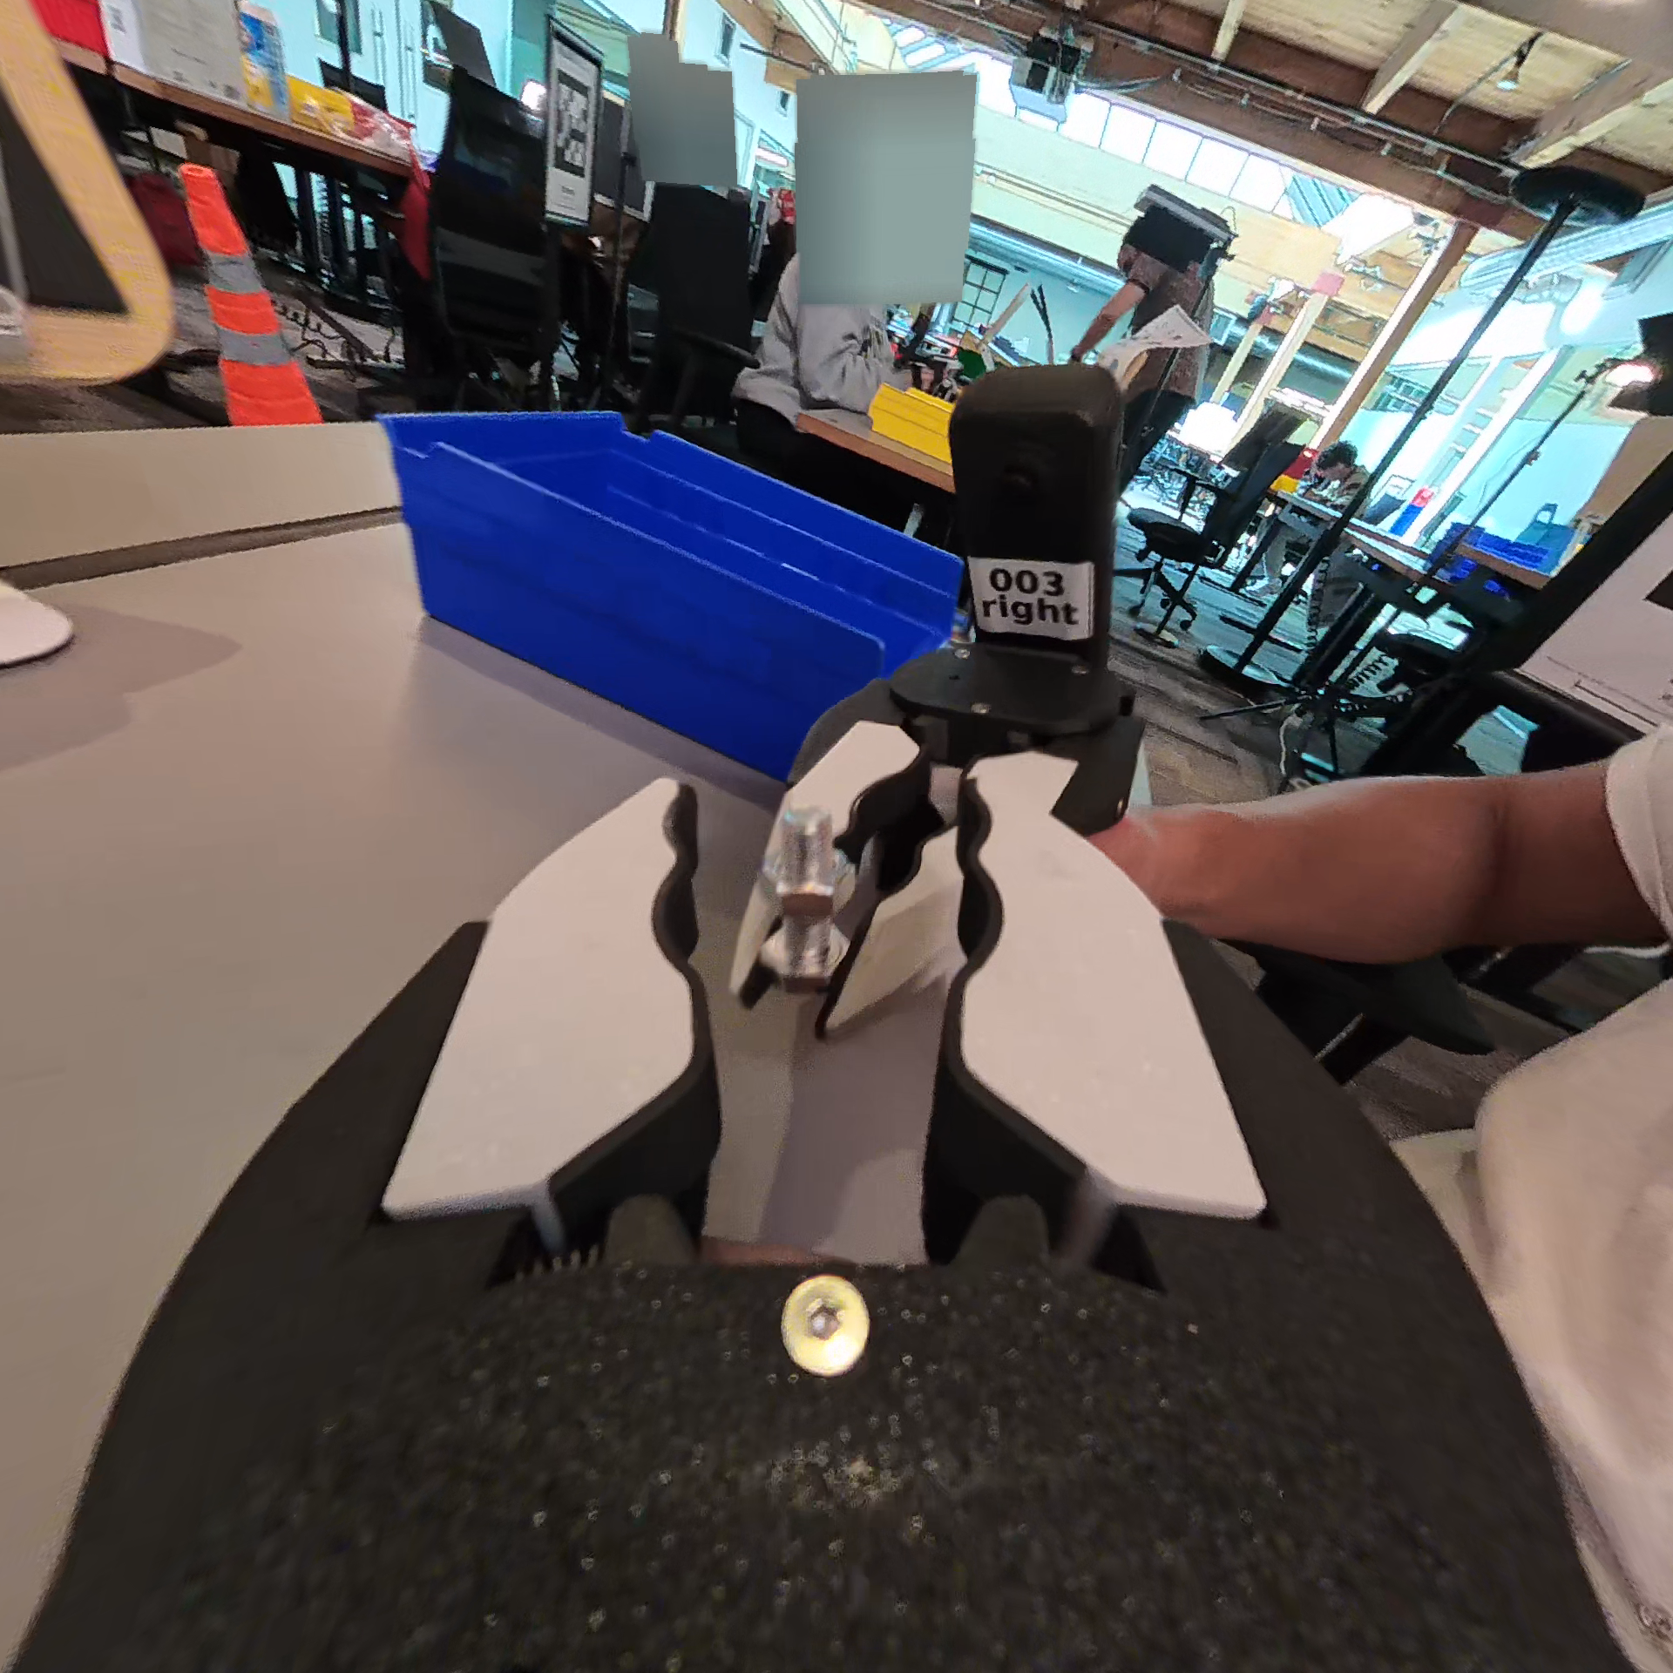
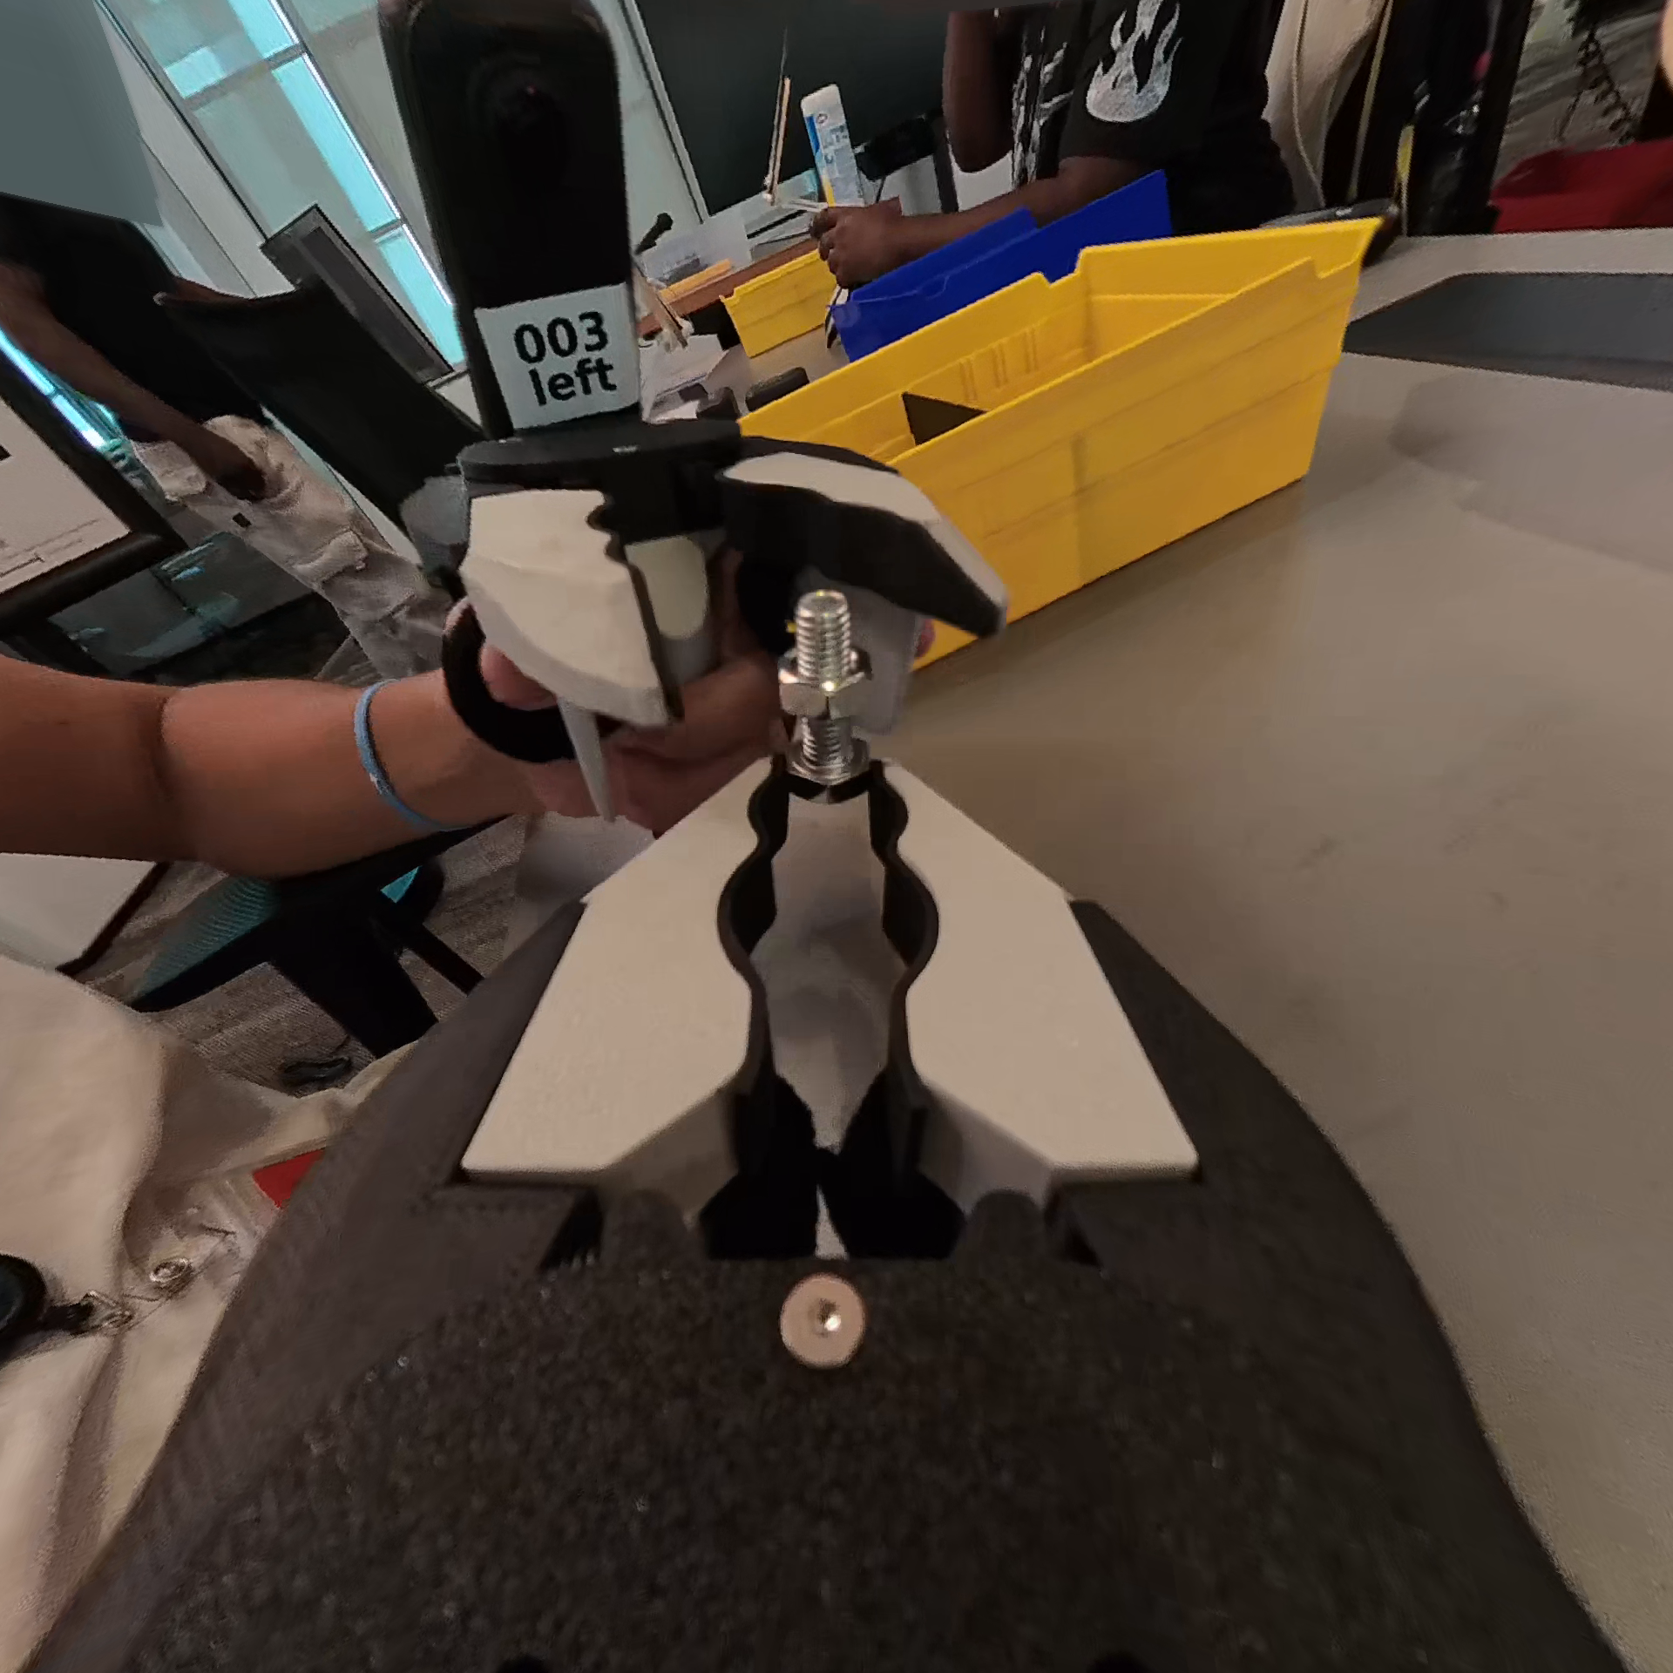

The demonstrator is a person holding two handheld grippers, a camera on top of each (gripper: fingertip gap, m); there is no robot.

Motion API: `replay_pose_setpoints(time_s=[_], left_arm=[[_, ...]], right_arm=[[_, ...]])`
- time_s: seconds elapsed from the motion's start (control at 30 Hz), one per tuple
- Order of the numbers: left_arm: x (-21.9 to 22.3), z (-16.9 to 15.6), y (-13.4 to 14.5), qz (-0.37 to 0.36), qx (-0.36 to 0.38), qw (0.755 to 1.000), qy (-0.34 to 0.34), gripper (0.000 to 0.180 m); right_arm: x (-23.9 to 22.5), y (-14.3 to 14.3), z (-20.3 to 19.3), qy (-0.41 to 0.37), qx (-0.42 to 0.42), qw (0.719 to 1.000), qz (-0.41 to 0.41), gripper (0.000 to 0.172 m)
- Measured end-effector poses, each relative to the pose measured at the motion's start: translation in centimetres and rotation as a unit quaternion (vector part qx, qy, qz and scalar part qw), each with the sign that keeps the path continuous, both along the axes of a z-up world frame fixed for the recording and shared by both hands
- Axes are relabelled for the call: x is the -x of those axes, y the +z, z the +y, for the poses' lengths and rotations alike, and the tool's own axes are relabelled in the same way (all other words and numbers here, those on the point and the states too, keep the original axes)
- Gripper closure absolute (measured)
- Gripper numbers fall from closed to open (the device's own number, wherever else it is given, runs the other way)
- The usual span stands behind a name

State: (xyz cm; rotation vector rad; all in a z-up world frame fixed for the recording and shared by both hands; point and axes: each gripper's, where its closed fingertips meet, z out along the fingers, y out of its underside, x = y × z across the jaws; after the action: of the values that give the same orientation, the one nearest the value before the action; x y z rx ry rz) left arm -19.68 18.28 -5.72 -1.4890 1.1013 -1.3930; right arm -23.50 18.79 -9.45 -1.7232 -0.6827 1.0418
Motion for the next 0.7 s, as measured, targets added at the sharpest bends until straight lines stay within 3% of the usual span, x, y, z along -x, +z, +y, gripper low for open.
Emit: replay_pose_setpoints(time_s=[0.17, 0.4, 0.57, 0.7], left_arm=[[1.2, 1.4, -0.9, 0.008, 0.009, 1.000, 0.017, 0.128], [-1.9, -0.7, -1.4, 0.011, 0.042, 0.998, -0.039, 0.122], [-0.1, 1.9, -1.3, 0.002, 0.045, 0.999, 0.009, 0.125], [0.7, 1.7, -2.0, 0.018, 0.031, 0.999, 0.017, 0.126]], right_arm=[[-1.7, -0.7, 1.1, -0.025, 0.036, 0.999, 0.002, 0.154], [-0.2, -0.8, 0.5, 0.001, 0.045, 0.999, -0.001, 0.154], [-0.8, -1.1, 0.7, -0.005, 0.053, 0.999, -0.005, 0.154], [-1.9, -1.6, 1.6, -0.024, 0.070, 0.997, 0.000, 0.154]])
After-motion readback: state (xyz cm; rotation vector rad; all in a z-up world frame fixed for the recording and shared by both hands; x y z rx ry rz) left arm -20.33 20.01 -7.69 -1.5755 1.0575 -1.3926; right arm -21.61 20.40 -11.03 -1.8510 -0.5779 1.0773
